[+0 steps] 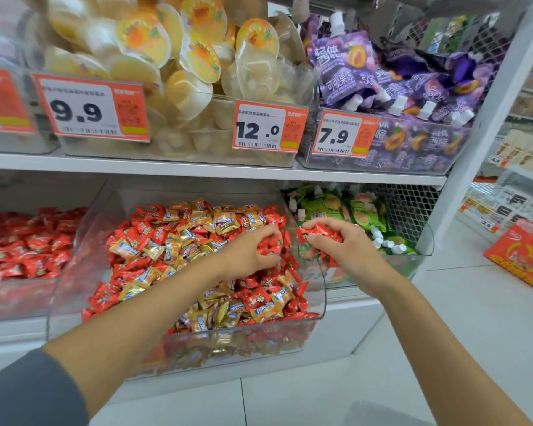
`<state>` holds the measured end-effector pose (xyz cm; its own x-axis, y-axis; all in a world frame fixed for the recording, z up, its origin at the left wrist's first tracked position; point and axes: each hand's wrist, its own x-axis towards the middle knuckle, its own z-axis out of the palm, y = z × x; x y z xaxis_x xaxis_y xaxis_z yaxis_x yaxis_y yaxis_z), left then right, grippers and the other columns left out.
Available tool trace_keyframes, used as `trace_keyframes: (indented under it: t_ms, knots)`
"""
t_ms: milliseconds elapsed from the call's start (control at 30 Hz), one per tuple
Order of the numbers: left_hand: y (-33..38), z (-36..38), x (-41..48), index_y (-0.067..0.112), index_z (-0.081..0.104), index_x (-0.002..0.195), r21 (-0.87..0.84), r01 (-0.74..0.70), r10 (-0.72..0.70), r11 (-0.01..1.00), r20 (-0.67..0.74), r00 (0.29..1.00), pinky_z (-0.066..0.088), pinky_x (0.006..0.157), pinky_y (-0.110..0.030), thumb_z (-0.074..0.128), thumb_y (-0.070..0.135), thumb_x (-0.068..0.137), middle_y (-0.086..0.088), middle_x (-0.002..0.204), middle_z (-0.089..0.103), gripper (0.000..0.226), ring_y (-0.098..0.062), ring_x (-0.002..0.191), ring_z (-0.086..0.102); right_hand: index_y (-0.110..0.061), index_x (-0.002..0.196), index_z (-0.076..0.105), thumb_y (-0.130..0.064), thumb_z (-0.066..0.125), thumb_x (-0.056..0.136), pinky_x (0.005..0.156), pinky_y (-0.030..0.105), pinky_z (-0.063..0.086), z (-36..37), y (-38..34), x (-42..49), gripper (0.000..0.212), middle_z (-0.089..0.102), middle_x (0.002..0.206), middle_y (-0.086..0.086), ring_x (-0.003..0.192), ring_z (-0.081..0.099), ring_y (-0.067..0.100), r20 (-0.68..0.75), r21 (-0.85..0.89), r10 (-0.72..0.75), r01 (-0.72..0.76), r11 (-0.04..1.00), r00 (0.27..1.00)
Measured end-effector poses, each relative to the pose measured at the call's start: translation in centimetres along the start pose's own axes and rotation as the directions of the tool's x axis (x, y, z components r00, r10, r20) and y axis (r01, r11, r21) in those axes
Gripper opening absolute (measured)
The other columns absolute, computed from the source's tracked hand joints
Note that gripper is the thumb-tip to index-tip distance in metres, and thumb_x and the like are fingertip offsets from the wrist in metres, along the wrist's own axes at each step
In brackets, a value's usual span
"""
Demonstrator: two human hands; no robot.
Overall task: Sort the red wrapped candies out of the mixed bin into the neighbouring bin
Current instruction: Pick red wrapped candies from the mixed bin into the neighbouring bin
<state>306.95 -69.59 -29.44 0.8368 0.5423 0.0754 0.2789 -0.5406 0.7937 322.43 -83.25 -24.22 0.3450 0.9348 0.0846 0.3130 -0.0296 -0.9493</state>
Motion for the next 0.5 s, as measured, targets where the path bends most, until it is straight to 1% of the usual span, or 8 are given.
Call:
trace_keyframes:
  t_ms: [100,200,267,333,400,433,467,500]
  knots:
    - [-0.1,-3.1,-2.0,0.027,0.06,0.114,-0.059,-0.012,0.005,0.998,-0.108,0.994,0.038,0.052,-0.018,0.062,0.019,0.093,-0.001,0.08,0.054,0.022,-0.006,0.054,0.042,-0.01,0.109,0.066,-0.003,0.061,0.092,0.049,0.023,0.051,0.4,-0.3,-0.1,0.019,0.067,0.078,0.013,0.064,0.067,0.013,0.002,0.007,-0.004,0.004,1.0,1.0]
    - [-1.1,-6.3,-4.3,0.027,0.06,0.11,-0.065,0.031,-0.042,0.997,-0.168,0.985,0.039,0.053,-0.022,0.063,0.02,0.093,0.005,0.08,0.057,0.019,-0.01,0.055,0.045,-0.013,0.113,0.066,-0.003,0.061,0.092,0.051,0.021,0.051,1.1,-0.7,-0.1,0.024,0.069,0.084,0.014,0.06,0.065,0.007,0.015,-0.048,-0.033,0.033,0.998,0.999]
    - [-2.2,-7.9,-5.7,0.029,0.06,0.108,-0.08,0.044,-0.062,0.996,-0.238,0.969,0.044,0.061,-0.032,0.064,0.021,0.092,0.003,0.087,0.062,0.019,-0.02,0.064,0.052,-0.015,0.111,0.066,-0.004,0.062,0.091,0.053,0.019,0.051,1.8,-1.0,-0.1,0.023,0.07,0.086,0.013,0.061,0.065,0.007,0.033,-0.072,-0.044,0.046,0.996,0.999]
    - [-3.6,-8.8,-6.8,0.032,0.061,0.106,-0.131,0.056,-0.095,0.99,-0.306,0.947,0.043,0.07,-0.033,0.066,0.024,0.09,-0.003,0.089,0.065,0.02,-0.016,0.072,0.054,-0.019,0.109,0.066,-0.01,0.064,0.092,0.057,0.023,0.049,2.7,-1.1,0.0,0.019,0.071,0.089,0.014,0.065,0.068,0.015,0.082,-0.116,-0.019,0.028,0.993,0.996]
    - [-5.3,-9.3,-7.7,0.032,0.06,0.117,-0.128,0.121,-0.157,0.984,-0.323,0.933,0.043,0.084,-0.032,0.069,0.034,0.087,-0.007,0.107,0.067,0.031,-0.015,0.09,0.058,-0.024,0.11,0.064,-0.02,0.063,0.094,0.055,0.025,0.043,3.8,-0.5,0.3,0.016,0.069,0.082,0.008,0.056,0.064,0.019,0.139,-0.302,0.01,0.033,0.953,0.99]
    - [-5.8,-9.3,-8.0,0.031,0.057,0.124,-0.091,0.163,-0.184,0.982,-0.313,0.932,0.043,0.095,-0.033,0.069,0.042,0.084,-0.003,0.121,0.063,0.043,-0.016,0.105,0.058,-0.025,0.112,0.063,-0.024,0.061,0.095,0.054,0.022,0.041,4.4,-0.2,0.5,0.017,0.066,0.083,0.0,0.053,0.058,0.015,0.173,-0.427,0.022,0.054,0.903,0.985]
    - [-6.3,-9.3,-8.2,0.03,0.053,0.13,-0.053,0.192,-0.199,0.98,-0.296,0.934,0.042,0.102,-0.035,0.069,0.048,0.082,0.002,0.132,0.057,0.054,-0.017,0.117,0.055,-0.025,0.116,0.061,-0.028,0.059,0.096,0.058,0.02,0.042,4.9,0.4,0.8,0.021,0.064,0.094,-0.005,0.06,0.057,0.011,0.205,-0.541,0.034,0.084,0.837,0.978]
    - [-6.4,-9.3,-8.4,0.029,0.051,0.133,-0.028,0.203,-0.202,0.979,-0.275,0.94,0.041,0.104,-0.034,0.068,0.05,0.081,0.006,0.139,0.051,0.059,-0.017,0.122,0.052,-0.026,0.12,0.059,-0.033,0.058,0.096,0.067,0.021,0.045,5.4,1.0,1.1,0.025,0.06,0.111,-0.006,0.076,0.06,0.01,0.234,-0.624,0.051,0.11,0.773,0.971]
